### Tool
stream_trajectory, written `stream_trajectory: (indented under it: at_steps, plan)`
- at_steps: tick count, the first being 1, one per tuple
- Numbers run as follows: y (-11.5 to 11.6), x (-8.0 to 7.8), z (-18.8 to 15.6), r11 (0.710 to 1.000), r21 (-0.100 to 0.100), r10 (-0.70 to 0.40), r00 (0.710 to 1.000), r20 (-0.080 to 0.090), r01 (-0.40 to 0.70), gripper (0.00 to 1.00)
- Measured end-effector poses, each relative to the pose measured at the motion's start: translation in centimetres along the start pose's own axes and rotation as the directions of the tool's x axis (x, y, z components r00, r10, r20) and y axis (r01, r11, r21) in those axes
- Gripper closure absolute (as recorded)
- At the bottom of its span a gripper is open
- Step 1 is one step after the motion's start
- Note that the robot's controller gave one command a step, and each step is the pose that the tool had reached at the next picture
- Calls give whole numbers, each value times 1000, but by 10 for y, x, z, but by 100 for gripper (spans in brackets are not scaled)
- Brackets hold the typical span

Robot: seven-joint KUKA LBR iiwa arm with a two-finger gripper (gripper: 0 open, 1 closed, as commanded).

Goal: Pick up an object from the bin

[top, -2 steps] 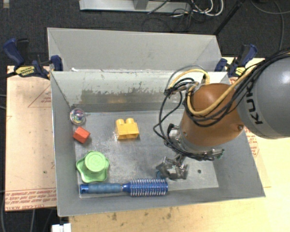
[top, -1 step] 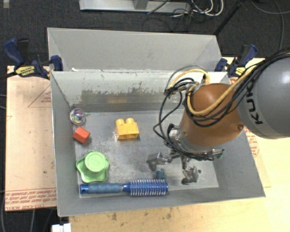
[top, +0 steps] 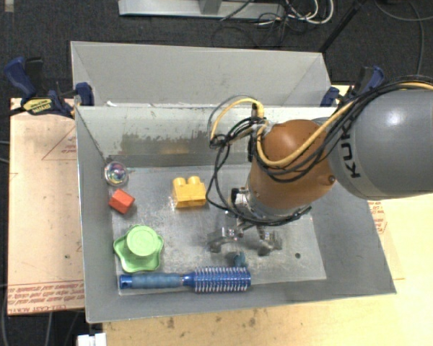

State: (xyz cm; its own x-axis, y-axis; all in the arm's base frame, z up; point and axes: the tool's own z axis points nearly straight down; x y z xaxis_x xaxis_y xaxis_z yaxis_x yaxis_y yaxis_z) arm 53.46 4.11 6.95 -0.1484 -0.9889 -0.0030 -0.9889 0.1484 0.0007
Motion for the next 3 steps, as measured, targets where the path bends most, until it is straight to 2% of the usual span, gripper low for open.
stream_trajectory:
  at_steps: [1,2,3]
  plan:
    - [45,-1,-2,990,9,-138,990,3,138,0]
    - [44,-1,-2,990,10,-140,990,3,140,100]
    - [43,5,-74,999,6,37,999,1,-37,100]
